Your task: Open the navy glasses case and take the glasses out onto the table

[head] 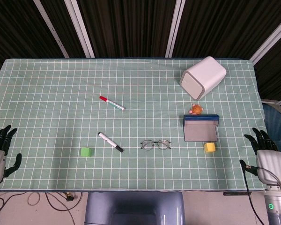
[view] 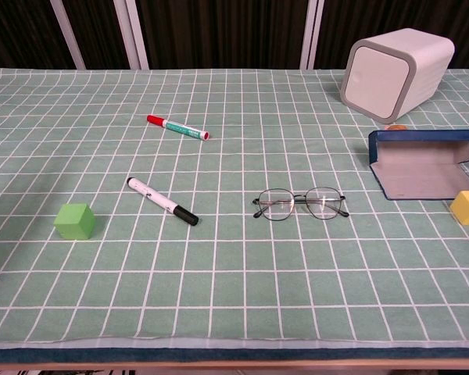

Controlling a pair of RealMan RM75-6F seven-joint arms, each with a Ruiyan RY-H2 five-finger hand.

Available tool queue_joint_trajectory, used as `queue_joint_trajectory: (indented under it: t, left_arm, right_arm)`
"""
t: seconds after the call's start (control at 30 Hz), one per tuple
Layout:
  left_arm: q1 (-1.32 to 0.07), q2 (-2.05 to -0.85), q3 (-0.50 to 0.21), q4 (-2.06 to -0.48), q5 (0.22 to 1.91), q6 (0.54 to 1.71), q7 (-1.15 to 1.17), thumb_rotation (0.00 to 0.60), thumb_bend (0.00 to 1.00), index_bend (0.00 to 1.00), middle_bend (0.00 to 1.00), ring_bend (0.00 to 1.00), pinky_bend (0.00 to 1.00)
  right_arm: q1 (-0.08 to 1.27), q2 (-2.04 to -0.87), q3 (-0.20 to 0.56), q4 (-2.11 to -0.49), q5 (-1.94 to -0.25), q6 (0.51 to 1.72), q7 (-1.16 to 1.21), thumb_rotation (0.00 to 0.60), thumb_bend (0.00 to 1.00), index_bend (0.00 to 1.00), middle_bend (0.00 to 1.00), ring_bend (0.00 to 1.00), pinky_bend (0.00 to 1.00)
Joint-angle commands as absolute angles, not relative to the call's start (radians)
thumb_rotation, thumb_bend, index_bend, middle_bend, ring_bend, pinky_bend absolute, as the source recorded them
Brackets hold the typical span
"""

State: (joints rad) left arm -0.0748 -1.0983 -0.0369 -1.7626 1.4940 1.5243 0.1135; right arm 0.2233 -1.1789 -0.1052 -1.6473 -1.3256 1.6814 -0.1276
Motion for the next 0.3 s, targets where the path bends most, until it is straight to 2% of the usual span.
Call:
queue_joint_trajectory:
  t: [0.03,0.3]
  left_arm:
    - [-0.074,-1.096,-0.030,-1.760,1.504,1.525,0.120,0.600,0.46,0.07,0.00,0.00,0.00]
    - [-0.070,-1.094,-0.025,-1.765,1.516,1.527,0.138,0.600,0.46,0.07,0.00,0.00,0.00]
  right_arm:
    - [0.190,-1.193,-0.110,-1.623,-1.348,1.692,-0.105,0.600,0.23,0.22,0.11,0.09,0.23]
    - [0.147,-1.188,-0.078,-1.611,-1.396,1.711,-0.110,0.600,0.23,0.22,0.11,0.09,0.23]
